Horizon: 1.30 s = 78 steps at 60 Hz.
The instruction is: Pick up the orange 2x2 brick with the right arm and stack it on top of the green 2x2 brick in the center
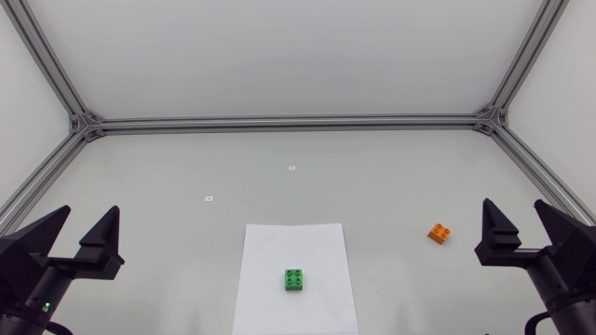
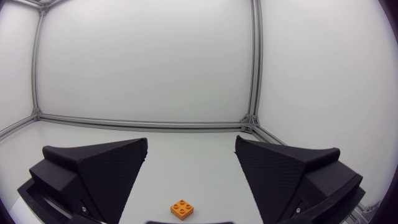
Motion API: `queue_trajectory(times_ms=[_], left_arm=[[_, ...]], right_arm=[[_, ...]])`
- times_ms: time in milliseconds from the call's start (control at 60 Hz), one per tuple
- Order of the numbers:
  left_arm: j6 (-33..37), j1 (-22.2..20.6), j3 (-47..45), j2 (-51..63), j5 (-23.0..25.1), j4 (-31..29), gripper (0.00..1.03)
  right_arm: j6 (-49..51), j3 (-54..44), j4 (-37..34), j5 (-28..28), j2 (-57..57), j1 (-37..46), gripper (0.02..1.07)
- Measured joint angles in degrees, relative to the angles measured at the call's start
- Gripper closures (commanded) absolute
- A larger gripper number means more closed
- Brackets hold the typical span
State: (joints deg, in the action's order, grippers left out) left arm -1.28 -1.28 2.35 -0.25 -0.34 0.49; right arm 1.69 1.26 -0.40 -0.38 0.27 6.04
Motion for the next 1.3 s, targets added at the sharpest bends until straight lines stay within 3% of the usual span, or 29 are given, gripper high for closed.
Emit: queue_trajectory(times_ms=[733, 900, 1300], left_arm=[[0.0, 0.0, 0.0, 0.0, 0.0, 0.0, 0.04], [0.0, 0.0, 0.0, 0.0, 0.0, 0.0, 0.04], [0.0, 0.0, 0.0, 0.0, 0.0, 0.0, 0.04]], right_arm=[[0.0, 0.2, 0.1, 0.2, 0.0, -0.2, 0.07], [0.0, 4.2, -1.6, 0.2, 1.2, -0.4, 0.07], [0.0, 26.6, -7.3, -0.2, 34.2, -1.4, 0.07]])
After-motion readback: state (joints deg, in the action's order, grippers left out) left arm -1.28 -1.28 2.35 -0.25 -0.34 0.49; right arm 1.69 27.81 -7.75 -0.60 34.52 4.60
